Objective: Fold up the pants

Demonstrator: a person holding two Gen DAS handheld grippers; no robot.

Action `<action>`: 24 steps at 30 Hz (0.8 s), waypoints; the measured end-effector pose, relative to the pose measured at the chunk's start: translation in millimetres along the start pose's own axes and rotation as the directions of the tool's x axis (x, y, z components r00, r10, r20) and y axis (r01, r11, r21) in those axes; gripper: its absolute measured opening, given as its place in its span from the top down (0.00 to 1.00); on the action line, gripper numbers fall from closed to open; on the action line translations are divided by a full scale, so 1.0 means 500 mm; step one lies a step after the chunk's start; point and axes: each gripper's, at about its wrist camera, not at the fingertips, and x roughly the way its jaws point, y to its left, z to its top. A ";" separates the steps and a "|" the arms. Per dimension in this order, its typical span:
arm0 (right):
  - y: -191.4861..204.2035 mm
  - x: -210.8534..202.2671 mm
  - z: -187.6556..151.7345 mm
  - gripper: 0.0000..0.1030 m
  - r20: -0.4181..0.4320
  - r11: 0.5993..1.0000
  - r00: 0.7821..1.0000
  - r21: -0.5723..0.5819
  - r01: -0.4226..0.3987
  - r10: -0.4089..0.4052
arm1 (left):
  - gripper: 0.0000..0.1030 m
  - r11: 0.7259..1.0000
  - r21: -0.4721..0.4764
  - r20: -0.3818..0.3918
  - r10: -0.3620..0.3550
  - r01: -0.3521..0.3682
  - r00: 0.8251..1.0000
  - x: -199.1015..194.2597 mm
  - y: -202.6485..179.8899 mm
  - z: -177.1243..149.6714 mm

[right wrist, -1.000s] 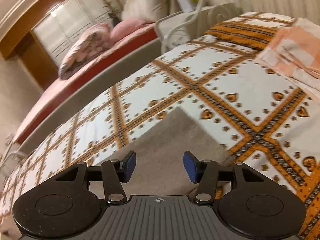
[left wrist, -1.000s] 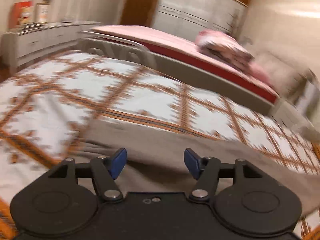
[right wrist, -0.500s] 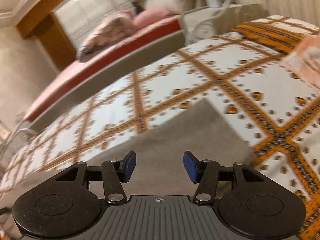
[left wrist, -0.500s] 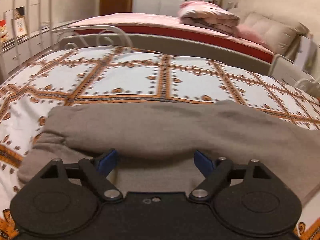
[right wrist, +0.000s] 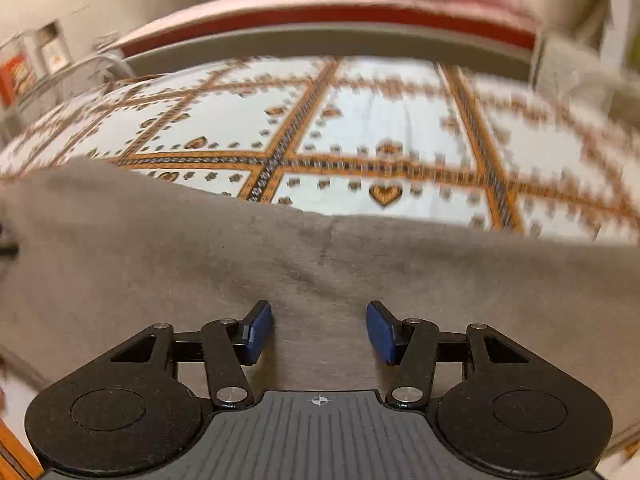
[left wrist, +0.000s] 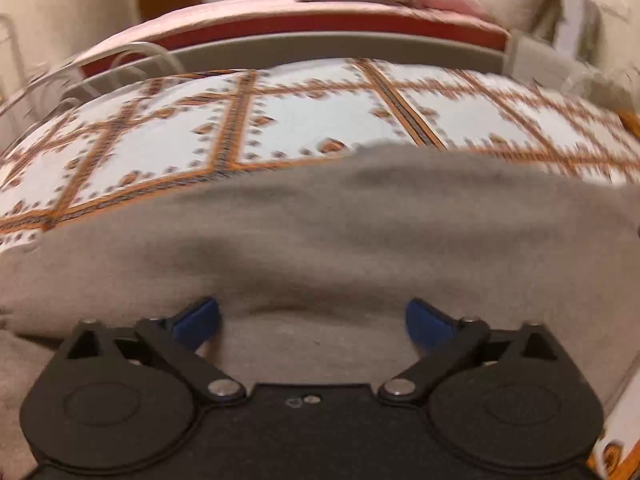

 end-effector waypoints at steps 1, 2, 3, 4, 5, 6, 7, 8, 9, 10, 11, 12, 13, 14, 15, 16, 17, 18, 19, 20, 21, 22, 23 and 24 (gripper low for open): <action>-0.002 -0.024 0.000 0.48 0.030 1.000 0.999 0.000 0.011 -0.011 | 0.17 1.000 -0.027 0.036 0.005 -0.004 0.999 -0.022 0.017 0.001; -0.016 -0.048 -0.005 0.48 0.073 1.000 0.997 0.021 -0.013 0.012 | 0.17 0.999 -0.050 0.070 0.009 -0.006 0.998 -0.045 0.035 -0.003; -0.037 -0.073 -0.009 0.46 0.106 0.997 0.994 0.061 -0.039 0.032 | 0.19 0.996 -0.086 0.102 0.026 -0.017 0.994 -0.067 0.057 -0.006; -0.061 -0.088 -0.018 0.42 0.121 0.994 0.992 0.102 -0.035 0.022 | 0.19 0.991 -0.128 0.130 0.053 -0.036 0.990 -0.094 0.085 -0.014; -0.081 -0.100 -0.022 0.37 0.133 0.990 0.991 0.140 -0.020 0.001 | 0.19 0.985 -0.163 0.151 0.079 -0.055 0.985 -0.119 0.107 -0.024; -0.109 -0.115 -0.034 0.36 0.141 0.983 0.990 0.186 -0.001 -0.026 | 0.20 0.976 -0.199 0.168 0.119 -0.084 0.979 -0.141 0.131 -0.033; -0.137 -0.125 -0.043 0.36 0.143 0.975 0.989 0.223 0.015 -0.048 | 0.20 0.965 -0.237 0.176 0.161 -0.117 0.971 -0.160 0.156 -0.043; -0.162 -0.139 -0.055 0.36 0.146 0.965 0.987 0.260 0.029 -0.069 | 0.23 0.955 -0.265 0.177 0.186 -0.136 0.966 -0.172 0.176 -0.050; -0.194 -0.152 -0.063 0.36 0.153 0.952 0.984 0.302 0.040 -0.090 | 0.27 0.941 -0.302 0.168 0.214 -0.156 0.962 -0.187 0.201 -0.065; -0.222 -0.172 -0.072 0.36 0.160 0.938 0.981 0.342 0.047 -0.107 | 0.29 0.930 -0.327 0.152 0.225 -0.166 0.962 -0.195 0.220 -0.071; -0.251 -0.192 -0.086 0.36 0.167 0.919 0.978 0.390 0.048 -0.122 | 0.37 0.920 -0.352 0.133 0.231 -0.172 0.964 -0.201 0.237 -0.080; -0.283 -0.215 -0.101 0.36 0.178 0.893 0.975 0.448 0.037 -0.130 | 0.48 0.908 -0.380 0.108 0.235 -0.178 0.966 -0.206 0.251 -0.090; -0.313 -0.229 -0.113 0.36 0.188 0.866 0.974 0.499 0.019 -0.129 | 0.51 0.899 -0.401 0.083 0.226 -0.175 0.971 -0.208 0.262 -0.099; -0.340 -0.243 -0.127 0.36 0.201 0.837 0.972 0.548 -0.009 -0.121 | 0.55 0.896 -0.408 0.055 0.216 -0.176 0.975 -0.203 0.269 -0.105; -0.367 -0.258 -0.144 0.36 0.212 0.797 0.971 0.602 -0.043 -0.107 | 0.55 0.895 -0.403 0.013 0.216 -0.193 0.976 -0.195 0.270 -0.110; -0.383 -0.270 -0.156 0.36 0.212 0.766 0.972 0.640 -0.059 -0.102 | 0.55 0.898 -0.388 -0.021 0.216 -0.207 0.976 -0.184 0.269 -0.112; -0.404 -0.275 -0.172 0.36 0.209 0.725 0.973 0.685 -0.074 -0.097 | 0.54 0.902 -0.372 -0.052 0.214 -0.218 0.975 -0.172 0.269 -0.114; -0.421 -0.283 -0.184 0.36 0.204 0.688 0.975 0.721 -0.085 -0.094 | 0.53 0.905 -0.365 -0.071 0.206 -0.218 0.976 -0.168 0.269 -0.121; -0.433 -0.290 -0.197 0.37 0.203 0.651 0.975 0.753 -0.093 -0.095 | 0.53 0.906 -0.363 -0.081 0.205 -0.220 0.975 -0.160 0.266 -0.119; -0.446 -0.298 -0.211 0.37 0.206 0.613 0.974 0.783 -0.106 -0.094 | 0.53 0.904 -0.362 -0.066 0.219 -0.228 0.973 -0.165 0.261 -0.116; -0.458 -0.305 -0.227 0.37 0.211 0.573 0.974 0.809 -0.127 -0.082 | 0.53 0.905 -0.360 -0.039 0.227 -0.226 0.973 -0.177 0.256 -0.118; -0.467 -0.306 -0.237 0.37 0.211 0.543 0.975 0.828 -0.141 -0.070 | 0.53 0.906 -0.358 -0.012 0.238 -0.226 0.971 -0.184 0.249 -0.110; -0.473 -0.308 -0.247 0.38 0.220 0.515 0.974 0.842 -0.162 -0.054 | 0.51 0.906 -0.356 -0.002 0.243 -0.228 0.970 -0.186 0.242 -0.107; -0.476 -0.312 -0.254 0.39 0.229 0.501 0.973 0.847 -0.178 -0.042 | 0.46 0.905 -0.357 -0.002 0.245 -0.230 0.969 -0.184 0.238 -0.105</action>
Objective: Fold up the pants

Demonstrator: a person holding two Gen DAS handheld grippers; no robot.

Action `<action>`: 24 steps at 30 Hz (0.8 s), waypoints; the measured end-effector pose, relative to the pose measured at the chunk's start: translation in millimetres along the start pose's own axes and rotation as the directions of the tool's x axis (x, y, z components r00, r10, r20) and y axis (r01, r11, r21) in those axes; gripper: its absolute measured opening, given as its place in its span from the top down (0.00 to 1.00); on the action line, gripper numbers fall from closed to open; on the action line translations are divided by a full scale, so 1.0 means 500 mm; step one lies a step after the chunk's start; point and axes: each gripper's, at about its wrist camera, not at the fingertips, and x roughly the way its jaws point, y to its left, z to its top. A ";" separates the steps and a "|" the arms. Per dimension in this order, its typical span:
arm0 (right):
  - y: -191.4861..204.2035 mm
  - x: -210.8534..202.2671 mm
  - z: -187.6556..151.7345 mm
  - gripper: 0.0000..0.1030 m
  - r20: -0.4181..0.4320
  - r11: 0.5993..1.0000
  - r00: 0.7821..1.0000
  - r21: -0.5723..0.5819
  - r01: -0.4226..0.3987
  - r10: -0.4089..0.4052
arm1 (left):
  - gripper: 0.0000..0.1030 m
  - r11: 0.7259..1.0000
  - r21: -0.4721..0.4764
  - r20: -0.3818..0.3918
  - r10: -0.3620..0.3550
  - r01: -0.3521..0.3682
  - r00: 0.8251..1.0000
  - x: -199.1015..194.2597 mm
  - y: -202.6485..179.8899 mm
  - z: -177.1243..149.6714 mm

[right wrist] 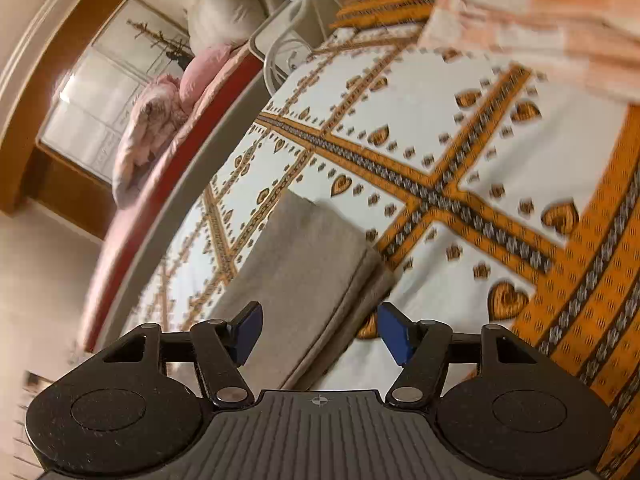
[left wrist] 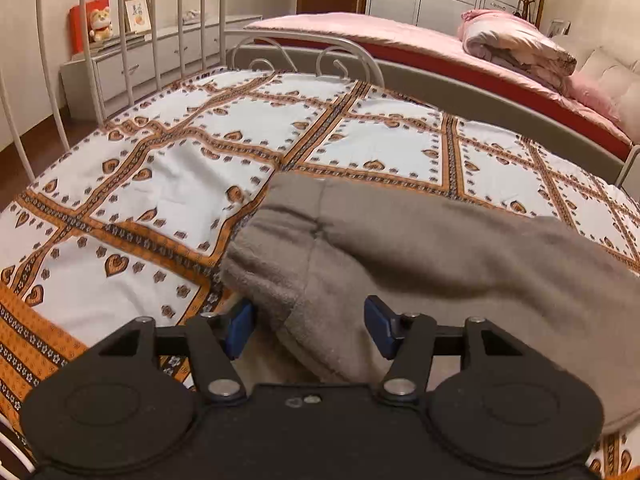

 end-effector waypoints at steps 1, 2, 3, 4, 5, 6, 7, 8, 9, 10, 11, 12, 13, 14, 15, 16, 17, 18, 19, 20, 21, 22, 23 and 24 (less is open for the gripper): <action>-0.003 -0.004 -0.002 0.41 -0.005 1.000 1.000 0.009 -0.003 0.003 | 0.44 1.000 -0.001 -0.010 0.002 -0.002 1.000 0.005 -0.006 0.001; -0.006 -0.001 -0.003 0.42 -0.017 1.000 1.000 0.011 0.003 -0.003 | 0.40 1.000 0.003 -0.020 0.006 -0.006 1.000 0.007 -0.011 0.000; -0.012 0.004 -0.003 0.44 -0.033 1.000 0.999 0.023 0.009 -0.009 | 0.39 1.000 0.012 -0.026 0.020 -0.019 0.999 0.011 -0.017 0.000; -0.018 0.011 -0.003 0.50 -0.043 0.999 0.999 0.041 0.012 -0.010 | 0.40 0.999 0.016 -0.028 0.032 -0.032 0.999 0.013 -0.020 0.002; -0.024 0.019 -0.001 0.55 -0.054 0.998 0.999 0.058 0.010 -0.007 | 0.39 0.999 0.014 -0.026 0.036 -0.036 0.999 0.013 -0.021 0.002; -0.029 0.025 -0.003 0.55 -0.057 0.997 0.998 0.077 0.005 -0.001 | 0.39 0.999 0.011 -0.024 0.040 -0.039 0.999 0.013 -0.021 0.004; -0.035 0.032 -0.004 0.55 -0.060 0.995 0.998 0.098 -0.001 0.007 | 0.39 0.999 0.006 -0.023 0.042 -0.042 0.999 0.012 -0.021 0.006; -0.039 0.039 -0.003 0.55 -0.060 0.993 0.998 0.115 0.002 0.005 | 0.39 0.999 0.001 -0.023 0.042 -0.042 0.999 0.012 -0.020 0.005; -0.039 0.034 -0.004 0.56 -0.036 0.992 0.999 0.124 0.019 -0.015 | 0.38 0.999 -0.005 -0.025 0.042 -0.042 0.999 0.011 -0.018 0.005; -0.033 0.025 0.000 0.58 -0.001 0.993 1.000 0.115 0.020 -0.020 | 0.38 0.999 -0.005 -0.027 0.040 -0.041 0.999 0.011 -0.017 0.004; -0.027 0.013 0.006 0.58 0.039 0.993 0.999 0.115 -0.023 0.018 | 0.38 0.999 -0.002 -0.029 0.042 -0.042 0.999 0.011 -0.017 0.004; -0.024 0.011 0.010 0.58 0.051 0.993 0.998 0.112 -0.046 0.041 | 0.38 0.999 0.006 -0.028 0.043 -0.043 0.999 0.011 -0.016 0.003; -0.024 0.015 0.012 0.58 0.046 0.994 0.999 0.106 -0.030 0.025 | 0.38 0.999 0.010 -0.027 0.049 -0.048 0.998 0.011 -0.014 0.003; -0.027 0.024 0.012 0.60 0.031 0.993 0.999 0.114 -0.008 0.005 | 0.38 0.998 0.007 -0.025 0.057 -0.057 0.998 0.010 -0.011 0.004; -0.035 0.038 0.012 0.63 0.006 0.990 1.000 0.140 -0.010 0.009 | 0.38 0.998 0.001 -0.022 0.060 -0.060 0.998 0.008 -0.008 0.005; -0.038 0.048 0.013 0.71 -0.008 0.989 1.000 0.150 -0.011 0.012 | 0.38 0.998 -0.009 -0.016 0.061 -0.062 0.998 0.004 -0.003 0.007; -0.036 0.056 0.016 0.71 -0.009 0.991 1.000 0.135 0.010 -0.009 | 0.38 0.998 -0.015 -0.010 0.066 -0.066 0.998 0.002 0.000 0.008; -0.034 0.065 0.018 0.71 -0.008 0.992 1.000 0.120 0.026 -0.025 | 0.37 0.997 -0.021 -0.001 0.075 -0.075 0.997 -0.002 0.004 0.009; -0.033 0.077 0.019 0.71 -0.015 0.994 0.999 0.108 0.033 -0.032 | 0.37 0.996 -0.023 0.005 0.084 -0.084 0.996 -0.003 0.006 0.010; -0.033 0.083 0.021 0.75 -0.018 0.994 0.999 0.103 0.036 -0.034 | 0.35 0.996 -0.026 0.008 0.090 -0.090 0.996 -0.004 0.008 0.011; -0.034 0.088 0.019 0.79 -0.021 0.994 0.999 0.102 0.043 -0.041 | 0.33 0.995 -0.029 0.012 0.092 -0.092 0.996 -0.005 0.010 0.011; -0.033 0.089 0.018 0.81 -0.022 0.994 0.998 0.098 0.053 -0.051 | 0.32 0.996 -0.032 0.010 0.089 -0.089 0.996 -0.004 0.012 0.012; -0.030 0.085 0.016 0.86 -0.021 0.994 0.998 0.090 0.056 -0.054 | 0.32 0.996 -0.035 0.009 0.088 -0.088 0.996 -0.004 0.013 0.012; -0.029 0.084 0.016 0.88 -0.018 0.995 0.998 0.086 0.054 -0.053 | 0.32 0.996 -0.038 0.011 0.087 -0.087 0.996 -0.004 0.014 0.012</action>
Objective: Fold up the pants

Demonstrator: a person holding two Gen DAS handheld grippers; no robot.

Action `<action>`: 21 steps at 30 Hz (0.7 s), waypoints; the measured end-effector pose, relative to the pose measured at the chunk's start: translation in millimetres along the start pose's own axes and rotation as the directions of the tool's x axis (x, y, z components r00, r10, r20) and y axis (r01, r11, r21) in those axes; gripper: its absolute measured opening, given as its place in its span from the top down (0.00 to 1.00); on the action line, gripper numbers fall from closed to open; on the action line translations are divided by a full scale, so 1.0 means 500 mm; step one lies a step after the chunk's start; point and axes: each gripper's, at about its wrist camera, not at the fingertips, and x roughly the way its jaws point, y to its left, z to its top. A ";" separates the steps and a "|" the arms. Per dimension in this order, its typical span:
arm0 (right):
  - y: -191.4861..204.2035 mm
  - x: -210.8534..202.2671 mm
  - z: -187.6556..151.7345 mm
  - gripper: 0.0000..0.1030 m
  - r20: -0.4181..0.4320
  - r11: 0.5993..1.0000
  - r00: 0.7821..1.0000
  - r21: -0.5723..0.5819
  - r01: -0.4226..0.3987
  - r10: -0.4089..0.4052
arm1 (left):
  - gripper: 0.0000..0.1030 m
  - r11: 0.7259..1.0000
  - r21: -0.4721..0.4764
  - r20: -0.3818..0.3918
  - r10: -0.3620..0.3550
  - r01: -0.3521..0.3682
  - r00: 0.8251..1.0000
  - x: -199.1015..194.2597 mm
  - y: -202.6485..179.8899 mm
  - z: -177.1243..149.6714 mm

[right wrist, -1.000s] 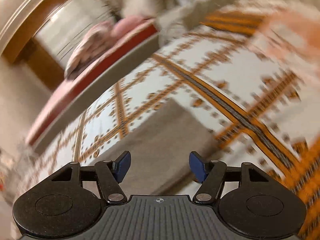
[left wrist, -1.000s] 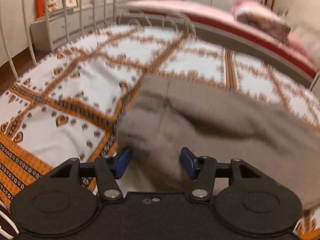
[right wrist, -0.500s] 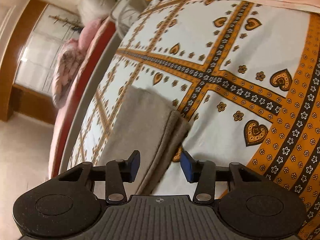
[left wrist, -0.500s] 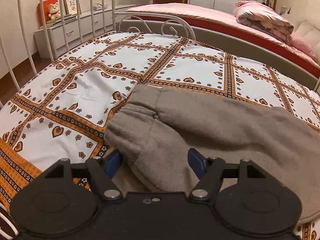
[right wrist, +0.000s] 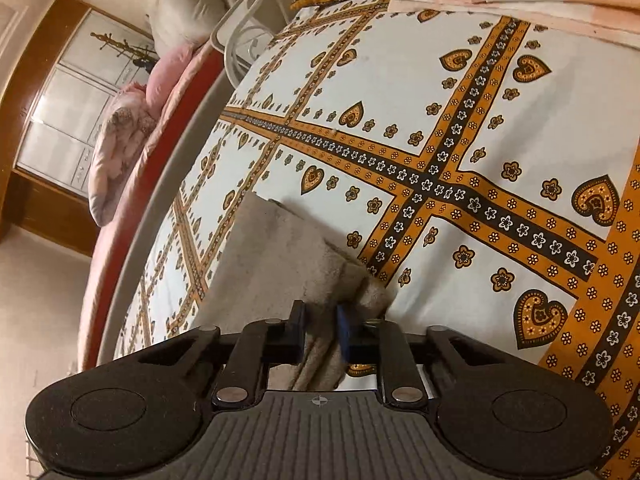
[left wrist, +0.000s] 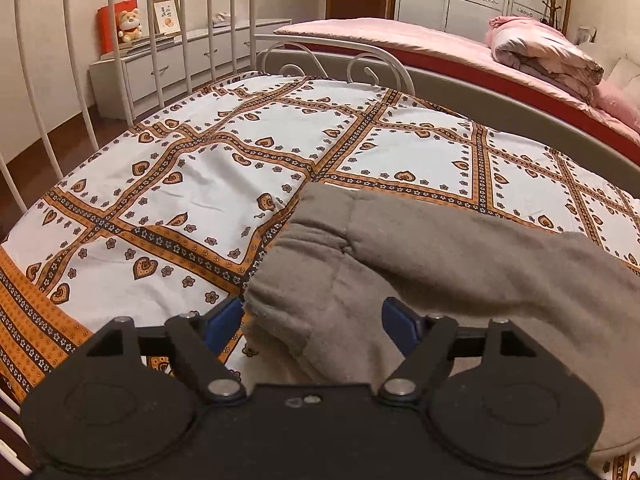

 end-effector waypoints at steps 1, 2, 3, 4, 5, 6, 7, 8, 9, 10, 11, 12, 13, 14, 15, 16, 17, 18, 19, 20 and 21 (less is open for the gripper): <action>0.003 -0.002 0.001 0.90 0.006 1.000 1.000 0.003 -0.013 0.013 | 0.32 1.000 -0.003 0.005 -0.001 0.001 1.000 -0.001 0.000 0.001; 0.002 -0.010 0.002 0.91 0.017 0.999 0.999 0.012 -0.032 0.032 | 0.32 1.000 -0.007 0.012 -0.002 0.002 1.000 -0.004 0.000 0.002; 0.002 -0.025 0.000 0.91 0.030 0.998 0.998 0.023 -0.055 0.055 | 0.32 1.000 -0.010 0.021 -0.008 0.008 1.000 -0.007 0.000 0.003; 0.000 -0.040 -0.003 0.91 0.039 0.996 0.996 0.035 -0.082 0.080 | 0.32 1.000 -0.011 0.030 -0.013 0.013 0.999 -0.009 -0.001 0.004; -0.004 -0.055 -0.008 0.91 0.042 0.995 0.995 0.040 -0.096 0.094 | 0.32 1.000 -0.009 0.033 -0.014 0.014 0.999 -0.009 -0.003 0.004; -0.005 -0.062 -0.010 0.91 0.041 0.996 0.995 0.032 -0.089 0.087 | 0.32 1.000 -0.005 0.030 -0.016 0.016 0.999 -0.008 -0.005 0.005; -0.004 -0.059 -0.008 0.91 0.031 0.997 0.997 0.021 -0.070 0.069 | 0.32 1.000 -0.002 0.027 -0.018 0.018 0.999 -0.006 -0.008 0.005; -0.009 -0.048 -0.008 0.91 0.011 0.999 0.999 0.021 -0.044 0.044 | 0.32 1.000 0.001 0.024 -0.018 0.018 1.000 -0.003 -0.010 0.005; -0.015 -0.038 -0.006 0.91 0.005 0.999 1.000 0.035 -0.024 0.024 | 0.32 1.000 0.005 0.021 -0.017 0.016 1.000 0.000 -0.014 0.006; -0.021 -0.027 -0.004 0.91 -0.001 0.999 1.000 0.046 -0.005 0.005 | 0.32 1.000 0.004 0.020 -0.015 0.015 1.000 0.000 -0.017 0.006; -0.026 -0.020 -0.003 0.90 -0.005 0.998 1.000 0.055 0.005 -0.005 | 0.31 1.000 0.001 0.022 -0.019 0.019 1.000 -0.001 -0.018 0.007; -0.031 -0.018 -0.001 0.88 -0.016 0.997 1.000 0.073 -0.002 0.003 | 0.29 1.000 -0.001 0.025 -0.027 0.027 0.999 -0.003 -0.020 0.007; -0.033 -0.026 -0.002 0.86 -0.004 0.996 1.000 0.089 -0.020 0.020 | 0.29 0.999 0.000 0.029 -0.033 0.033 0.999 -0.005 -0.022 0.007; -0.031 -0.039 -0.003 0.85 0.015 0.995 0.999 0.088 -0.040 0.038 | 0.29 0.999 0.005 0.033 -0.034 0.034 0.999 -0.008 -0.025 0.007; -0.028 -0.049 -0.003 0.85 0.029 0.995 0.998 0.079 -0.055 0.053 | 0.29 0.999 0.017 0.042 -0.033 0.032 0.999 -0.011 -0.029 0.008; -0.026 -0.055 -0.003 0.80 0.037 0.995 0.997 0.072 -0.064 0.062 | 0.29 0.999 0.035 0.059 -0.033 0.031 0.998 -0.017 -0.035 0.008; -0.025 -0.057 -0.002 0.65 0.036 0.996 0.998 0.067 -0.060 0.058 | 0.29 0.998 0.052 0.074 -0.034 0.030 0.997 -0.022 -0.040 0.008; -0.026 -0.051 -0.002 0.56 0.026 0.997 0.999 0.067 -0.036 0.034 | 0.29 0.997 0.067 0.086 -0.034 0.029 0.996 -0.025 -0.046 0.009; -0.028 -0.043 -0.001 0.46 0.015 0.997 1.000 0.071 -0.020 0.019 | 0.29 0.996 0.081 0.089 -0.034 0.027 0.995 -0.026 -0.053 0.009; -0.028 -0.032 -0.001 0.46 -0.004 0.998 1.000 0.069 -0.017 0.017 | 0.29 0.995 0.094 0.087 -0.037 0.029 0.996 -0.026 -0.061 0.008; -0.027 -0.018 -0.002 0.46 -0.028 0.999 1.000 0.052 -0.012 0.013 | 0.29 0.994 0.104 0.082 -0.042 0.033 0.996 -0.024 -0.067 0.008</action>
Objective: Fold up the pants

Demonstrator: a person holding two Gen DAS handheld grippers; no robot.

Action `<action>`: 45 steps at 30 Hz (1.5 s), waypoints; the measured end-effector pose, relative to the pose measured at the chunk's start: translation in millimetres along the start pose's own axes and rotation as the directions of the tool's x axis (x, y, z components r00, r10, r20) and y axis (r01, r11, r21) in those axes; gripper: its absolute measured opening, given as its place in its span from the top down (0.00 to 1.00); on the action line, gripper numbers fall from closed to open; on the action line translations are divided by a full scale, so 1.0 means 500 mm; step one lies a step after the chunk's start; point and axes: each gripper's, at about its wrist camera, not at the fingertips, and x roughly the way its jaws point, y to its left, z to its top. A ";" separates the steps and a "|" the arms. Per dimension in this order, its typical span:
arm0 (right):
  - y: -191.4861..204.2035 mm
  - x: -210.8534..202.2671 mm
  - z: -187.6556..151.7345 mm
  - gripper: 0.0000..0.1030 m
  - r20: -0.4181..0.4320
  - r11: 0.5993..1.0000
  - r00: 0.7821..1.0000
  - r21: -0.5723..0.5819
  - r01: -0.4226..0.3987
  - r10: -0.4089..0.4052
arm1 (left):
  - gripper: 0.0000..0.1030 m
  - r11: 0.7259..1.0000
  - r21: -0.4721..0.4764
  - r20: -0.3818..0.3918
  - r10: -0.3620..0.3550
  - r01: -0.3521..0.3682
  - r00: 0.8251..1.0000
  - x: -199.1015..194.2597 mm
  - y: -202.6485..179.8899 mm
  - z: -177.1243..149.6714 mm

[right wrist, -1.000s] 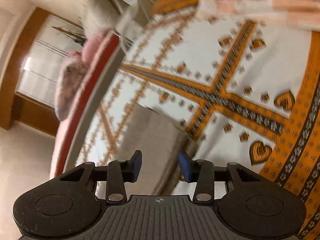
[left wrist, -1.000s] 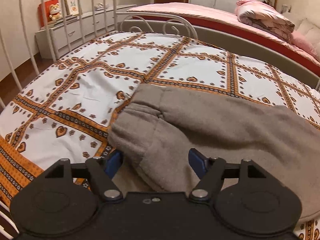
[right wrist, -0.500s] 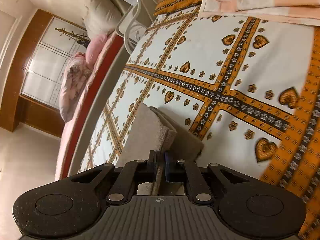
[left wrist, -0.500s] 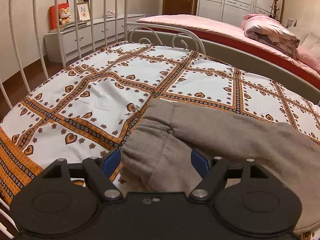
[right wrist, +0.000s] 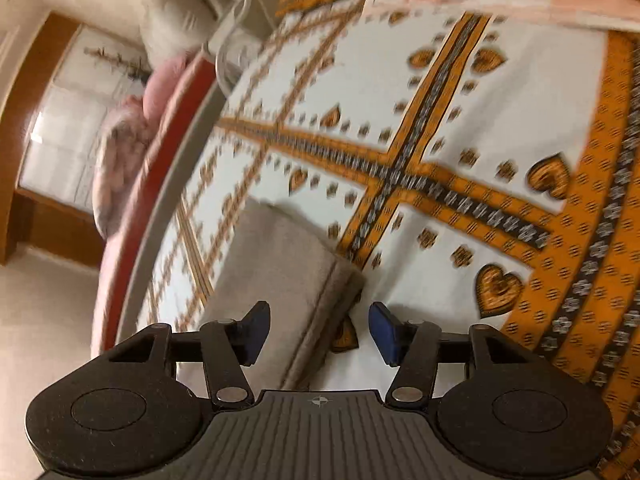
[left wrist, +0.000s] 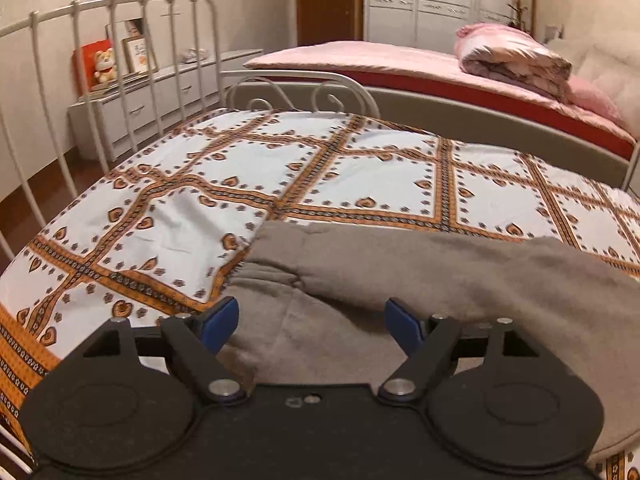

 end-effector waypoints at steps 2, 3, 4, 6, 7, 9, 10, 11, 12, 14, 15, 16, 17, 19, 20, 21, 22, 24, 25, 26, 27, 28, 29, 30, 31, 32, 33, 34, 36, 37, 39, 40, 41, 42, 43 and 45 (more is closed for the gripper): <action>0.013 0.017 -0.004 0.47 -0.005 0.998 1.000 -0.064 0.016 -0.016 | 0.29 1.000 0.017 -0.006 -0.011 0.012 1.000 0.001 -0.013 0.000; 0.025 0.024 -0.007 0.47 -0.004 0.994 1.000 -0.110 0.015 -0.015 | 0.29 1.000 0.024 -0.005 -0.013 0.014 1.000 0.002 -0.016 0.000; 0.034 0.029 -0.010 0.49 -0.002 0.989 1.000 -0.148 0.022 -0.022 | 0.29 0.999 0.034 -0.005 -0.014 0.014 1.000 0.002 -0.023 0.000; 0.049 0.029 -0.017 0.70 0.020 0.981 0.999 -0.192 0.033 -0.029 | 0.28 0.999 0.049 -0.008 -0.019 0.019 1.000 0.003 -0.033 -0.001; 0.052 0.025 -0.018 0.76 0.033 0.981 0.999 -0.192 0.015 -0.009 | 0.28 0.998 0.055 -0.010 -0.023 0.024 1.000 0.004 -0.037 -0.001; 0.059 0.008 -0.018 0.82 0.065 0.980 0.996 -0.198 -0.039 0.053 | 0.27 0.997 0.071 -0.017 -0.031 0.032 0.999 0.008 -0.045 -0.002; 0.065 -0.001 -0.019 0.82 0.085 0.976 0.994 -0.214 -0.052 0.071 | 0.27 0.996 0.080 -0.020 -0.032 0.033 0.999 0.009 -0.049 -0.003; 0.070 -0.006 -0.022 0.82 0.100 0.971 0.992 -0.232 -0.054 0.079 | 0.27 0.996 0.088 -0.022 -0.032 0.034 0.999 0.011 -0.052 -0.004; 0.075 -0.004 -0.021 0.82 0.106 0.968 0.992 -0.248 -0.035 0.064 | 0.26 0.995 0.093 -0.027 -0.032 0.035 0.999 0.012 -0.054 -0.005; 0.072 0.021 -0.021 0.82 0.082 0.960 0.996 -0.274 0.060 -0.038 | 0.26 0.994 0.101 -0.041 -0.035 0.039 0.999 0.017 -0.060 -0.008; 0.063 0.045 -0.023 0.82 0.051 0.952 0.992 -0.280 0.125 -0.116 | 0.26 0.994 0.105 -0.047 -0.036 0.041 0.998 0.019 -0.061 -0.009; 0.051 0.055 -0.023 0.82 0.033 0.955 0.992 -0.267 0.127 -0.123 | 0.26 0.993 0.108 -0.051 -0.038 0.043 0.998 0.020 -0.063 -0.010; 0.046 0.051 -0.019 0.81 0.033 0.966 0.995 -0.237 0.103 -0.098 | 0.25 0.993 0.111 -0.053 -0.039 0.045 0.998 0.020 -0.065 -0.011; 0.031 0.035 -0.011 0.67 0.026 0.988 0.999 -0.145 0.046 -0.042 | 0.25 0.992 0.115 -0.053 -0.043 0.049 0.998 0.019 -0.066 -0.013; 0.023 0.025 -0.010 0.53 0.022 0.995 1.000 -0.100 0.011 -0.009 | 0.25 0.992 0.116 -0.052 -0.044 0.050 0.998 0.019 -0.065 -0.013; 0.019 0.013 -0.010 0.48 0.030 0.997 0.999 -0.076 -0.017 0.019 | 0.25 0.992 0.115 -0.052 -0.046 0.052 0.998 0.019 -0.065 -0.013; 0.019 0.001 -0.010 0.46 0.042 0.997 0.998 -0.068 -0.038 0.041 | 0.25 0.992 0.112 -0.052 -0.049 0.054 0.997 0.019 -0.065 -0.013; 0.021 -0.016 -0.006 0.46 0.044 0.996 0.997 -0.066 -0.062 0.065 | 0.24 0.992 0.112 -0.053 -0.050 0.056 0.997 0.020 -0.067 -0.013; 0.021 -0.016 -0.005 0.46 0.032 0.996 0.998 -0.062 -0.059 0.061 | 0.24 0.992 0.114 -0.054 -0.051 0.057 0.997 0.021 -0.069 -0.012; 0.021 -0.008 -0.005 0.46 0.017 0.997 0.999 -0.053 -0.050 0.051 | 0.24 0.991 0.117 -0.057 -0.052 0.058 0.997 0.022 -0.071 -0.013; 0.019 0.002 -0.003 0.46 -0.001 0.998 0.999 -0.045 -0.044 0.044 | 0.24 0.991 0.121 -0.060 -0.053 0.060 0.997 0.023 -0.073 -0.013; 0.017 0.010 -0.002 0.46 -0.019 0.998 0.999 -0.044 -0.040 0.039 | 0.24 0.990 0.126 -0.062 -0.053 0.061 0.997 0.024 -0.076 -0.013; 0.019 0.026 -0.001 0.47 -0.034 0.998 0.999 -0.055 -0.021 0.019 | 0.24 0.989 0.132 -0.065 -0.055 0.063 0.996 0.025 -0.079 -0.014; 0.018 0.028 -0.004 0.47 -0.033 0.997 0.999 -0.074 -0.010 0.008 | 0.24 0.989 0.135 -0.068 -0.055 0.064 0.996 0.025 -0.082 -0.015; 0.023 0.036 -0.003 0.47 -0.027 0.995 1.000 -0.096 -0.006 0.004 | 0.24 0.988 0.138 -0.069 -0.056 0.065 0.996 0.025 -0.083 -0.016; 0.027 0.042 -0.002 0.47 -0.019 0.993 1.000 -0.122 -0.004 0.002 | 0.23 0.987 0.142 -0.072 -0.058 0.068 0.996 0.026 -0.084 -0.016; 0.035 0.049 -0.002 0.47 -0.015 0.988 1.000 -0.156 0.004 -0.007 | 0.23 0.987 0.146 -0.074 -0.059 0.069 0.996 0.027 -0.087 -0.017; 0.041 0.054 -0.003 0.47 -0.014 0.982 1.000 -0.186 0.012 -0.015 | 0.23 0.986 0.149 -0.075 -0.058 0.068 0.996 0.027 -0.088 -0.018; 0.051 0.061 -0.007 0.63 0.005 0.971 0.999 -0.234 0.045 -0.045 | 0.23 0.986 0.152 -0.082 -0.056 0.068 0.995 0.030 -0.090 -0.019; 0.049 0.065 -0.006 0.81 0.009 0.970 0.999 -0.238 0.051 -0.050 | 0.23 0.986 0.150 -0.083 -0.055 0.067 0.995 0.031 -0.090 -0.019; 0.045 0.064 -0.005 0.82 0.009 0.974 0.999 -0.222 0.038 -0.037 | 0.23 0.988 0.140 -0.083 -0.057 0.068 0.995 0.032 -0.088 -0.018; 0.051 0.062 -0.007 0.82 0.015 0.970 0.999 -0.238 0.042 -0.040 | 0.23 0.989 0.134 -0.081 -0.058 0.069 0.995 0.031 -0.086 -0.017; 0.060 0.057 -0.010 0.83 0.024 0.966 0.999 -0.254 0.044 -0.039 | 0.23 0.989 0.129 -0.077 -0.059 0.069 0.995 0.029 -0.084 -0.016; 0.072 0.055 -0.015 0.83 0.038 0.962 0.999 -0.270 0.042 -0.033 | 0.23 0.990 0.122 -0.067 -0.057 0.065 0.996 0.026 -0.080 -0.015; 0.086 0.050 -0.019 0.84 0.051 0.958 0.998 -0.286 0.036 -0.022 | 0.23 0.992 0.113 -0.058 -0.056 0.062 0.997 0.023 -0.076 -0.013; 0.127 0.035 -0.033 0.85 0.078 0.943 0.997 -0.332 0.015 0.012 | 0.23 0.994 0.087 -0.040 -0.057 0.061 0.998 0.017 -0.062 -0.009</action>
